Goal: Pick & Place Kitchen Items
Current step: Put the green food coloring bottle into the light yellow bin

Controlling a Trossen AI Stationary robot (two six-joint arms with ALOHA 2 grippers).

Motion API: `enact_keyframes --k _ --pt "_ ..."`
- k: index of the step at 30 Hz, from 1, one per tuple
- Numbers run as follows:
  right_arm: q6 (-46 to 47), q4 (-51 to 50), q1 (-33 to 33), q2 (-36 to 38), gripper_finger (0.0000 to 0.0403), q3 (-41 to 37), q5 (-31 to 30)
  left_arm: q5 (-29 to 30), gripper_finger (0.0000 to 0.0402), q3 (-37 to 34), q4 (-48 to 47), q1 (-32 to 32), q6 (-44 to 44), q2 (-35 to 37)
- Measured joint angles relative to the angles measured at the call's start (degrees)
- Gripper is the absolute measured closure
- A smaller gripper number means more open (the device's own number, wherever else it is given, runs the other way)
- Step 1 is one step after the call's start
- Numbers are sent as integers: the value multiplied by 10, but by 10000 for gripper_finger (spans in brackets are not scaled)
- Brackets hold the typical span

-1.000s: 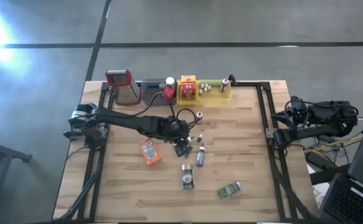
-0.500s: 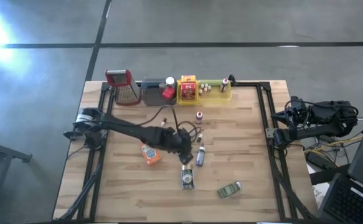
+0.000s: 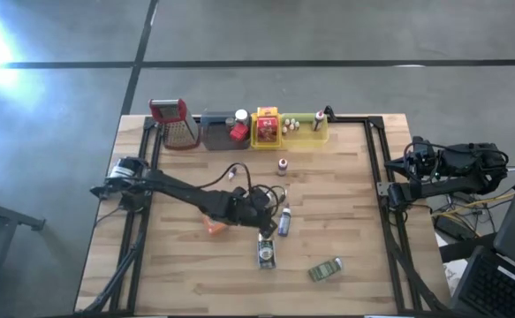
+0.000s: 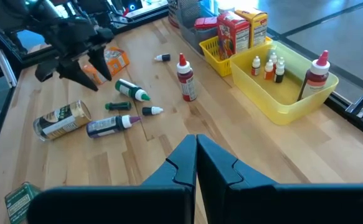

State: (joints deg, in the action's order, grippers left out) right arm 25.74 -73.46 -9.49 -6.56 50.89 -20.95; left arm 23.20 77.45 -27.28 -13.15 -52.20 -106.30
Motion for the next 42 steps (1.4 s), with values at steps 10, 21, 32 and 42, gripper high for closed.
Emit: enact_keyframes --k 10,21,32,42 --pt "0 0 0 0 394 0 0 -70 193 2 18 37 -33 -27" --pt "0 0 0 -4 394 0 0 -91 193 4 49 45 -29 -61" --pt "0 0 0 -4 394 -1 0 -88 193 2 48 46 -24 -94" --pt "0 0 0 -4 394 -1 0 -73 194 0 48 49 -22 -102"
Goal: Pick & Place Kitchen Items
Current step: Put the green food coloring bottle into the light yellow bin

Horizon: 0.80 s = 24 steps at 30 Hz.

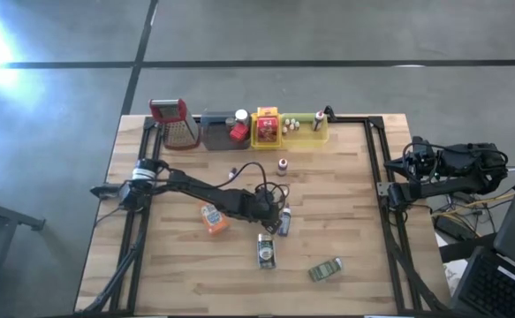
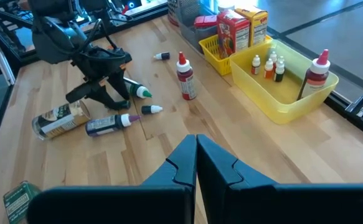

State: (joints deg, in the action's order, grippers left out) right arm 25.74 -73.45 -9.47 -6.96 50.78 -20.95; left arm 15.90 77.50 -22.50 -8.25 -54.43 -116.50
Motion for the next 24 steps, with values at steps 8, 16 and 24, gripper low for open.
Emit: enact_keyframes --k 8,16,24 --pt "0 0 0 0 394 0 0 1 198 2 0 0 1 -13" --pt "0 0 0 0 394 0 0 2 257 2 -7 0 5 -13" --pt "0 0 0 0 394 0 0 2 300 2 -5 0 6 -13"
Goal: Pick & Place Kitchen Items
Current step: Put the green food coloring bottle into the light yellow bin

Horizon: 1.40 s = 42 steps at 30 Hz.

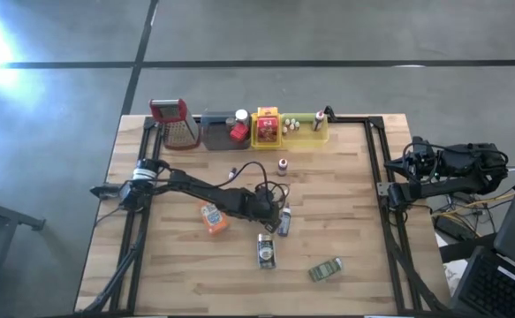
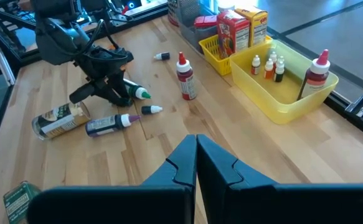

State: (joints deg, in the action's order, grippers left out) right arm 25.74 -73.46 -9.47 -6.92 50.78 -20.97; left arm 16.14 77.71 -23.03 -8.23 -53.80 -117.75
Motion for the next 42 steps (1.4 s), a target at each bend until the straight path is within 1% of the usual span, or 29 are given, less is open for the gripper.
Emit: enact_keyframes --k 8,14,30,42 --pt "0 0 0 0 394 0 0 -7 303 -2 0 -1 17 14" --pt "0 0 0 0 394 0 0 -6 303 -2 0 -9 41 44" --pt "0 0 0 0 394 0 0 93 303 -2 -1 -42 118 135" --pt "0 0 0 0 394 0 0 114 303 -6 1 -45 147 168"
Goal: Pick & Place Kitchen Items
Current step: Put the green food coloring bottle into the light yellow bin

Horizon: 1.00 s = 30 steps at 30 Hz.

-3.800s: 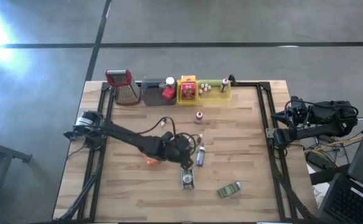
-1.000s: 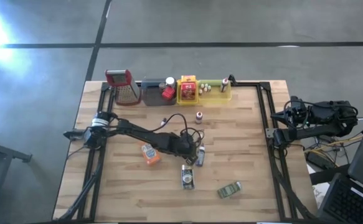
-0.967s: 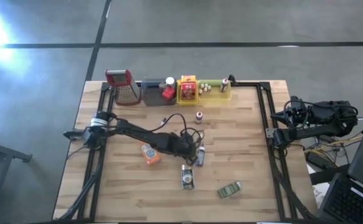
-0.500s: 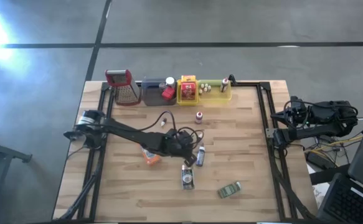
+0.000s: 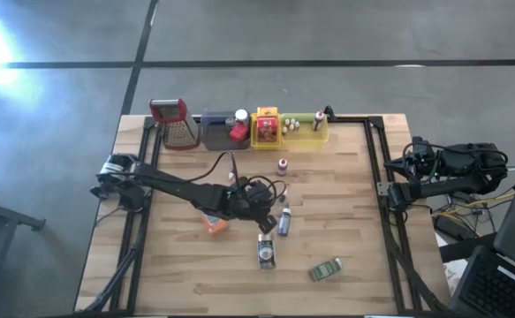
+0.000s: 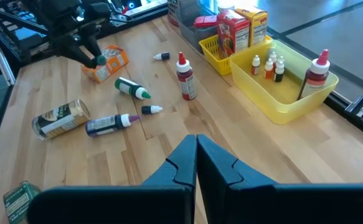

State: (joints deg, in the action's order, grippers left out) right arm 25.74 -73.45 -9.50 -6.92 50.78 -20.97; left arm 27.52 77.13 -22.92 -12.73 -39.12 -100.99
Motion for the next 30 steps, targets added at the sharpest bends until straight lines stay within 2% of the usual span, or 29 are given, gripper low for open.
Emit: enact_keyframes --k 12,13,15,19,30 --pt "3 0 0 0 394 0 -1 10 303 -30 33 2 0 9" --pt "10 3 0 0 394 0 -10 9 303 -32 39 2 0 9" --pt "12 14 0 0 394 0 -66 7 303 -35 50 3 0 9" --pt "-29 17 0 0 394 0 -148 5 303 -35 53 12 -9 9" --pt "-150 23 0 0 394 -2 -152 -12 303 -35 59 38 2 11"
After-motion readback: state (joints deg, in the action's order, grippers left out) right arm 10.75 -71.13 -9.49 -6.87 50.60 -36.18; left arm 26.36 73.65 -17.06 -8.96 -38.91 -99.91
